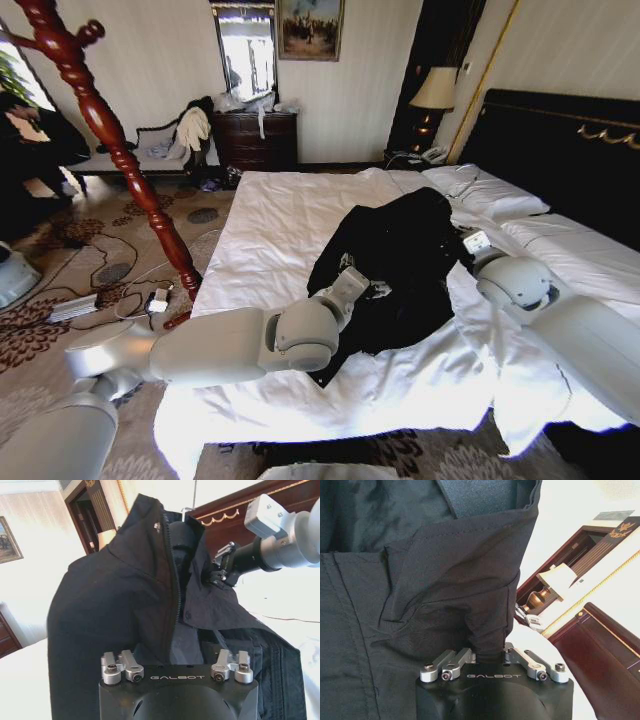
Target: Pick up the clothes from the bed and hang them on the clothes hanger.
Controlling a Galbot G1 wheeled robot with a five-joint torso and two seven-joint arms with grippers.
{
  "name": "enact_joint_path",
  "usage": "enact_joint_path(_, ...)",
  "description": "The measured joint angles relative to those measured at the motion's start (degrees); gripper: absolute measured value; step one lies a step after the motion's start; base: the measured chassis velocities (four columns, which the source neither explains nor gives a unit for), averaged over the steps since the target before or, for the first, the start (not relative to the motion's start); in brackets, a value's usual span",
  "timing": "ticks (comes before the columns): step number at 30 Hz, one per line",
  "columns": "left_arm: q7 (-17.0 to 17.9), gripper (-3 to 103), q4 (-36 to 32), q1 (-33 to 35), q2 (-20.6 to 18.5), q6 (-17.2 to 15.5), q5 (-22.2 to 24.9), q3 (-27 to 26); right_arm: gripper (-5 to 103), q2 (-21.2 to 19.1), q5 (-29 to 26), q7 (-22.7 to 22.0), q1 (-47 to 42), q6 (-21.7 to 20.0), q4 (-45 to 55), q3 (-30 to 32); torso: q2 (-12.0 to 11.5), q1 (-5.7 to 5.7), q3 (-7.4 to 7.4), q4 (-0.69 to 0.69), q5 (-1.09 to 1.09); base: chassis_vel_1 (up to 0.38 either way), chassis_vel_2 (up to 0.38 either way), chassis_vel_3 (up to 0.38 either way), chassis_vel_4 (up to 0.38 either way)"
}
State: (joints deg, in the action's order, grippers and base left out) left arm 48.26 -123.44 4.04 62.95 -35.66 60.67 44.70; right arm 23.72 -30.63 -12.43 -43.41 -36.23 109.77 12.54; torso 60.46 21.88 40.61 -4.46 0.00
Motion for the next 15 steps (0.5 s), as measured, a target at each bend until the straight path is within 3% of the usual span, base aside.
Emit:
enact_joint_path(1, 0.0, 69, 0.0, 0.0, 0.0, 0.0, 0.0, 0.0, 19, 0.0, 0.0, 0.0, 0.0, 0.0, 0.0, 0.0, 0.0, 0.0, 0.0, 0.0, 0.0, 0.0, 0.0, 0.0, 0.0)
enact_joint_path(5, 0.01, 46, 0.35, -0.1, 0.26, 0.37, -0.06, -0.03, 19, -0.5, 0.62, 0.41, -2.09, 0.31, 0.34, 1.37, 0.0, 0.0, 0.0, 0.0, 0.0, 0.0, 0.0, 0.0, 0.0)
enact_joint_path(7, 0.01, 46, 0.38, -0.12, 0.34, 0.44, -0.06, -0.04, 19, -0.52, 0.62, 0.42, -2.21, 0.31, 0.38, 1.45, 0.0, 0.0, 0.0, 0.0, 0.0, 0.0, 0.0, 0.0, 0.0)
enact_joint_path(10, 0.01, 30, 0.48, -0.16, 0.79, 0.64, -0.04, -0.04, 19, -0.72, 0.65, 0.45, -2.45, 0.31, 0.52, 1.69, 0.0, 0.0, 0.0, 0.0, 0.0, 0.0, 0.0, 0.0, 0.0)
enact_joint_path(12, 0.01, 30, 0.48, -0.16, 0.88, 0.66, -0.03, 0.0, 19, -0.76, 0.65, 0.46, -2.43, 0.32, 0.52, 1.69, 0.0, 0.0, 0.0, 0.0, 0.0, 0.0, 0.0, 0.0, 0.0)
enact_joint_path(15, 0.01, 14, 0.49, -0.15, 1.16, 0.79, -0.02, 0.17, 19, -0.79, 0.62, 0.47, -2.09, 0.26, 0.44, 1.67, 0.0, 0.0, 0.0, 0.0, 0.0, 0.0, 0.0, 0.0, 0.0)
